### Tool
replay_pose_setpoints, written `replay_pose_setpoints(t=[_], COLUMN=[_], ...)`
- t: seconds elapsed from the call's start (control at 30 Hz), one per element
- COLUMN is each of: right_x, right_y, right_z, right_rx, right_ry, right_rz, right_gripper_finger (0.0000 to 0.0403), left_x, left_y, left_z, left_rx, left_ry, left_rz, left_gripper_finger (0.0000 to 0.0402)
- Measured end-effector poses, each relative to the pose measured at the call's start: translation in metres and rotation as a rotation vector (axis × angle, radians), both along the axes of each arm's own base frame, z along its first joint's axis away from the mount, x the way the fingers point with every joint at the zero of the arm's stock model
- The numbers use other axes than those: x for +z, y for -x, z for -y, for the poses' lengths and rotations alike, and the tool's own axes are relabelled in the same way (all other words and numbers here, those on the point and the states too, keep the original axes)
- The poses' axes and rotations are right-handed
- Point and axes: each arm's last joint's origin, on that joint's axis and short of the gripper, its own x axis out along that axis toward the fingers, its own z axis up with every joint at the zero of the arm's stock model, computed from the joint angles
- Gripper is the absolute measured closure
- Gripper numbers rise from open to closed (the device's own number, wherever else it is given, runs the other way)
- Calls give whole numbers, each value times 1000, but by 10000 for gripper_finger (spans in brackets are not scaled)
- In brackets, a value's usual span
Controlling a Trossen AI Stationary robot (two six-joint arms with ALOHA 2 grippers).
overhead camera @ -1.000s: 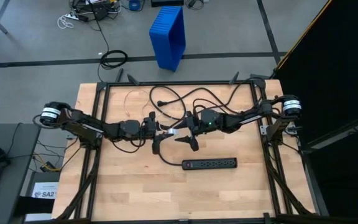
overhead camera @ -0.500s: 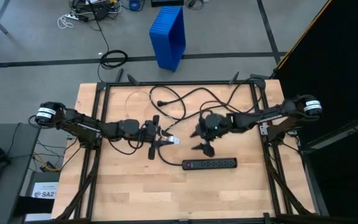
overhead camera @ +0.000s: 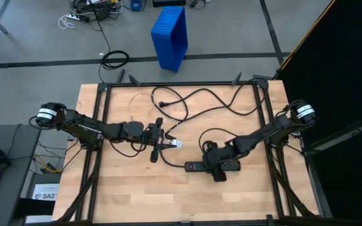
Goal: Insert USB
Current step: Insert the white charger adapter into the black outlet extension
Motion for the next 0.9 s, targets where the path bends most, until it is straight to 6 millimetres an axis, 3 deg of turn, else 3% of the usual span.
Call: replay_pose_setpoints(t=[0.3,0.5,0.73,0.9], right_x=[-5,-1,7,-18], right_y=[9,-10,-35,-50], right_z=[6,39,80,96], right_rx=[-119,-326,-500,-521], right_ry=[9,-32,-107,-145], right_rz=[-121,-15,191,205], right_gripper_finger=[149,203,204,180], left_x=[0,-2,-7,-10], left_y=[0,0,1,2], left_z=[2,-3,-5,-10], left_rx=[-2,130,198,270], left_ry=[4,133,178,224], left_rz=[-4,-23,-72,-102], left_gripper_finger=[303,303,303,303])
